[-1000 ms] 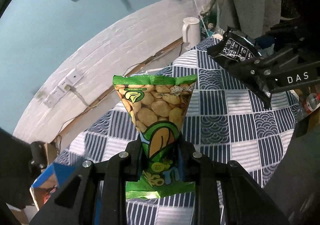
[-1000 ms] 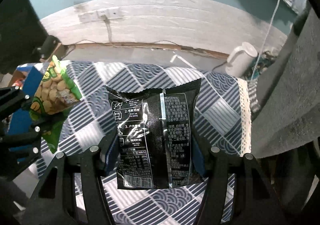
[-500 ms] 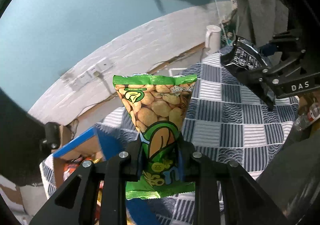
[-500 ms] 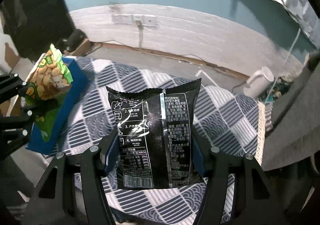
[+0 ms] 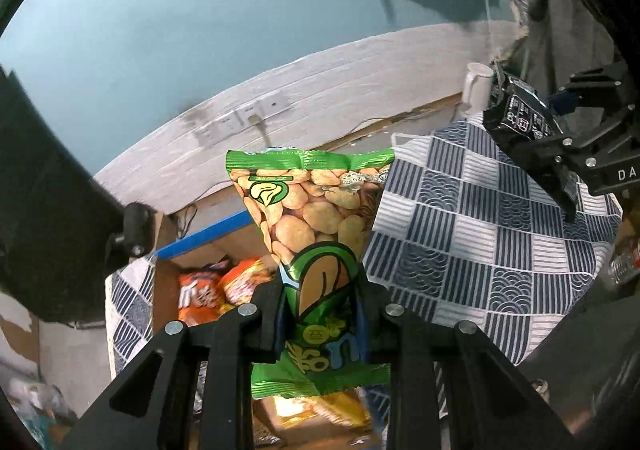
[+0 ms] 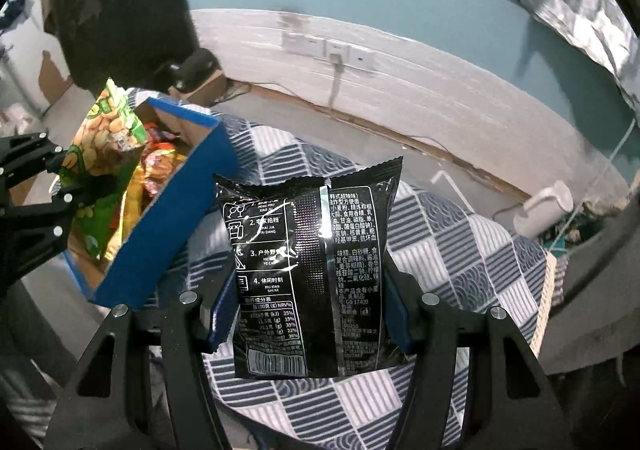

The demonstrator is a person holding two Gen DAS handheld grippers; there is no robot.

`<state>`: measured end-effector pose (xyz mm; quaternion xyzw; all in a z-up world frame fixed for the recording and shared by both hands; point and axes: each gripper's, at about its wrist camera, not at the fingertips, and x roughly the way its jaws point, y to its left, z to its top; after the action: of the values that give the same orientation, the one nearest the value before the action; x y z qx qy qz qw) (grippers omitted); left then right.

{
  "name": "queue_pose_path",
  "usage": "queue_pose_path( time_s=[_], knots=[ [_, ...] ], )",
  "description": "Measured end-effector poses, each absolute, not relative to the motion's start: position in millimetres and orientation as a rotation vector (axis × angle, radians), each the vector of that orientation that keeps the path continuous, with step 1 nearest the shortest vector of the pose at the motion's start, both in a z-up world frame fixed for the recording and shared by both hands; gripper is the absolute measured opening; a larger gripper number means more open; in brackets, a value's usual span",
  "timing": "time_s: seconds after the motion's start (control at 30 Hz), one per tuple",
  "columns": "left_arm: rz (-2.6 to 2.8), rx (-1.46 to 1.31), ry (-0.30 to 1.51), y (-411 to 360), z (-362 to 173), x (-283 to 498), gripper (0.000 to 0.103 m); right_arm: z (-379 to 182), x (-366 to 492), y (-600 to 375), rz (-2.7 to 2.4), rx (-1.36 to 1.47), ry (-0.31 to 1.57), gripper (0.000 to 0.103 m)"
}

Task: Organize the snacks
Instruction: 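Carry both bags over the box and open both tools to drop them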

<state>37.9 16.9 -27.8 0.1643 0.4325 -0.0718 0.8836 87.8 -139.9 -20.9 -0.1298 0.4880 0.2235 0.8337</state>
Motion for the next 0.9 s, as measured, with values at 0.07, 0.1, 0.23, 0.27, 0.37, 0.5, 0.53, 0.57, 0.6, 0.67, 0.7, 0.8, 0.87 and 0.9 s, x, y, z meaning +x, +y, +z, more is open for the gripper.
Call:
queue_pose_path(
  time_s=[0.07, 0.1, 0.23, 0.27, 0.37, 0.5, 0.53, 0.57, 0.6, 0.67, 0.7, 0.8, 0.87, 0.9],
  knots=[
    [-0.129, 0.341, 0.898, 27.8, -28.0, 36.4, 0.026, -21.4, 88.2, -128.5, 0.489, -0.289, 1.034, 0.061],
    [-0.120, 0.340, 0.898, 32.7, -28.3, 35.8, 0.026, -20.8, 88.2, -123.2, 0.494, -0.293, 1.035, 0.061],
    [-0.089, 0.300, 0.916, 55.8, -32.5, 33.2, 0.026, -21.5, 88.9, -98.4, 0.529, -0.313, 1.033, 0.061],
    [-0.081, 0.292, 0.921, 60.4, -34.0, 33.1, 0.026, -21.6, 88.0, -92.9, 0.537, -0.317, 1.033, 0.061],
    [-0.061, 0.276, 0.932, 74.0, -36.9, 31.9, 0.026, -25.6, 88.6, -69.3, 0.567, -0.339, 1.041, 0.061],
    [-0.039, 0.268, 0.936, 89.3, -40.6, 29.6, 0.026, -27.6, 86.6, -36.8, 0.614, -0.356, 1.045, 0.061],
    [-0.030, 0.267, 0.940, 92.8, -42.5, 29.4, 0.026, -28.7, 86.1, -31.2, 0.624, -0.359, 1.045, 0.061],
    [-0.026, 0.264, 0.945, 96.5, -44.5, 29.2, 0.026, -31.1, 85.5, -22.8, 0.637, -0.366, 1.050, 0.061],
    [-0.021, 0.259, 0.951, 100.9, -46.7, 28.6, 0.026, -32.9, 84.2, -17.8, 0.645, -0.372, 1.054, 0.061],
    [-0.006, 0.253, 0.968, 110.0, -52.4, 27.9, 0.026, -37.5, 82.8, -5.4, 0.662, -0.388, 1.063, 0.061],
    [-0.001, 0.253, 0.971, 112.7, -54.4, 27.5, 0.026, -39.7, 82.3, 1.8, 0.669, -0.398, 1.069, 0.061],
    [0.022, 0.252, 0.978, 125.6, -58.8, 26.3, 0.026, -42.4, 82.6, 22.5, 0.691, -0.411, 1.077, 0.061],
    [0.033, 0.243, 0.985, 132.5, -61.1, 25.4, 0.026, -44.1, 83.4, 34.8, 0.704, -0.408, 1.081, 0.061],
    [0.036, 0.235, 0.989, 136.8, -62.6, 25.1, 0.026, -45.0, 84.0, 41.0, 0.707, -0.409, 1.083, 0.061]
  ],
)
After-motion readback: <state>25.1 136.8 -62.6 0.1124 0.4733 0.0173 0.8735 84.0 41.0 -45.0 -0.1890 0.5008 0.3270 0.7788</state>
